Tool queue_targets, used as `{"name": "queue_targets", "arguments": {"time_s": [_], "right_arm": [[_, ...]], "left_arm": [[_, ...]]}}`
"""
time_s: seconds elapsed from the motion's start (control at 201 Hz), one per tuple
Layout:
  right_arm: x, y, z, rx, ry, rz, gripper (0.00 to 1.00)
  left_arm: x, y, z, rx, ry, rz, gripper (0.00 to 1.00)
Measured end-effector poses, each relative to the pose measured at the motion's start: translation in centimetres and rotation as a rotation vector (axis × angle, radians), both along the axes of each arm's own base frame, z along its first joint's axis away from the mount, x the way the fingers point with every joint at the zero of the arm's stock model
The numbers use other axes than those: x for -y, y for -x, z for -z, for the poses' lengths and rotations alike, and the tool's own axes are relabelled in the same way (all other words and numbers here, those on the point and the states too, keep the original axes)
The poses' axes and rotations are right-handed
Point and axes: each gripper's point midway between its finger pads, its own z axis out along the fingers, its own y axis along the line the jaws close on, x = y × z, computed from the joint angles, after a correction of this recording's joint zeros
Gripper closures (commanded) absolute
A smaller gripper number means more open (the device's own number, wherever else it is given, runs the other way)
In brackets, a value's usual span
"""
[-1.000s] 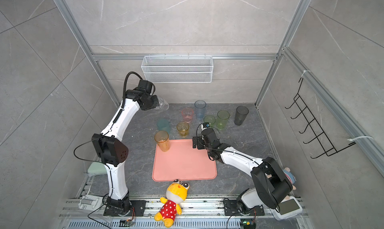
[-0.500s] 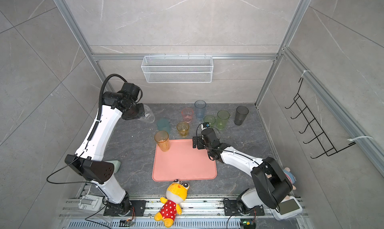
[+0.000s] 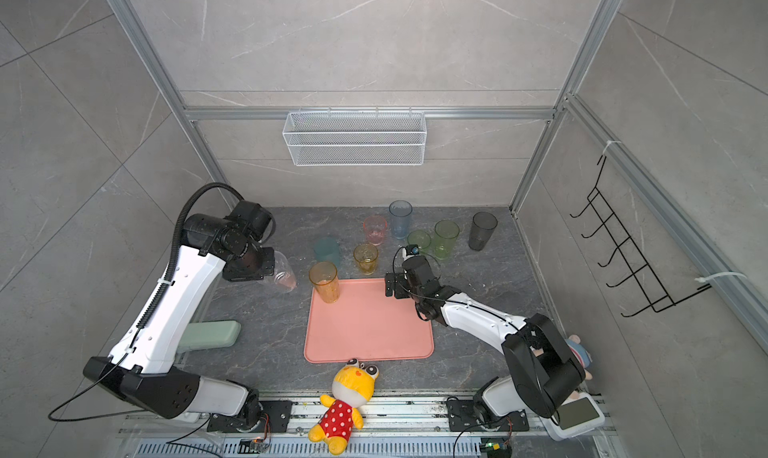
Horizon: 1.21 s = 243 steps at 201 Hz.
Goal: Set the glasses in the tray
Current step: 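Lift the clear glass with the left gripper and carry it over the tray, then lower the clear glass onto the tray next to the amber glass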
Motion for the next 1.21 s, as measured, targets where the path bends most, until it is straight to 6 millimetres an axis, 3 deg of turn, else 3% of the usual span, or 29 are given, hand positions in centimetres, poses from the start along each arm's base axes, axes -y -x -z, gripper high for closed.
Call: {"name": "queue_targets", "arguments": {"time_s": [0.279,0.468,0.807,1.21], "right_arm": [[0.0,0.0,0.0,0.0,0.0,0.0,0.01],[0.0,0.0,0.0,0.0,0.0,0.0,0.01],[0.1,0.1,0.1,-0.006,0.005,0.0,0.01],[0.1,0.1,0.1,-0.014,0.01,0.0,0.01]], "left_arm": [[1.7,4.6,4.7,-0.144,0.017,0.074,1.0],[3.6,5.7,7.6,-0.198,0.036,0.112,1.0],[5.4,4.2,9.3,-0.191,0.071,0.128,1.0],[7.6,1.7,12.9,-0.267,0.065,0.154,1.0]]}}
